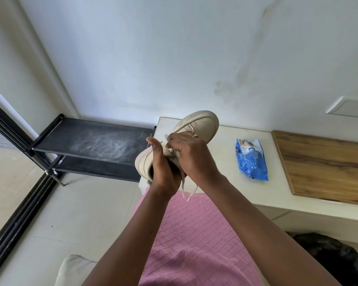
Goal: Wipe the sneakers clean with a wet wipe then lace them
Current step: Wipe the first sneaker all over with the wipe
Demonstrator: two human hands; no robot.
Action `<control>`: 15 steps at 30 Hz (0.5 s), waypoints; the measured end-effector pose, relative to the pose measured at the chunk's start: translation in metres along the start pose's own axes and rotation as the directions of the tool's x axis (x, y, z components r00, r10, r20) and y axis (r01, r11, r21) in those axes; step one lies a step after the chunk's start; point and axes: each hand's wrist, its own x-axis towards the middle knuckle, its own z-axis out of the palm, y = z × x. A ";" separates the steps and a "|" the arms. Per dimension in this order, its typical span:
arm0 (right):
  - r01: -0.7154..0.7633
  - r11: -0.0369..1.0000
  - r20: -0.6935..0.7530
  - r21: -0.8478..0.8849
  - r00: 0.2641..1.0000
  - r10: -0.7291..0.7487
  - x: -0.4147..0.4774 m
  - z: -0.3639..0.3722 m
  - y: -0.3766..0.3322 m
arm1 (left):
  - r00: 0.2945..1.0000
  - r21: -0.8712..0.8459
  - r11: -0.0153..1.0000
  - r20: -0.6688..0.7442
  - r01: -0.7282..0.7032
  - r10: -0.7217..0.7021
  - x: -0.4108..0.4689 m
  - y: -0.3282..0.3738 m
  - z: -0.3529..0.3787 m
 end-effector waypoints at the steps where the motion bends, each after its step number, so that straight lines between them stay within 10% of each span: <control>1: 0.024 0.998 -0.025 -0.053 0.999 -0.025 0.000 -0.003 0.005 | 1.000 -0.007 1.000 0.015 0.005 -0.005 0.001 0.002 0.001; 8: -0.242 0.946 -0.308 -0.217 0.936 0.169 0.023 -0.027 0.060 | 0.990 -0.239 0.966 0.122 0.100 -0.073 0.008 0.010 -0.005; 15: -0.435 0.887 -0.377 0.155 0.804 0.460 0.001 0.000 0.019 | 0.994 -0.574 0.814 0.003 0.089 -0.107 0.014 0.024 -0.007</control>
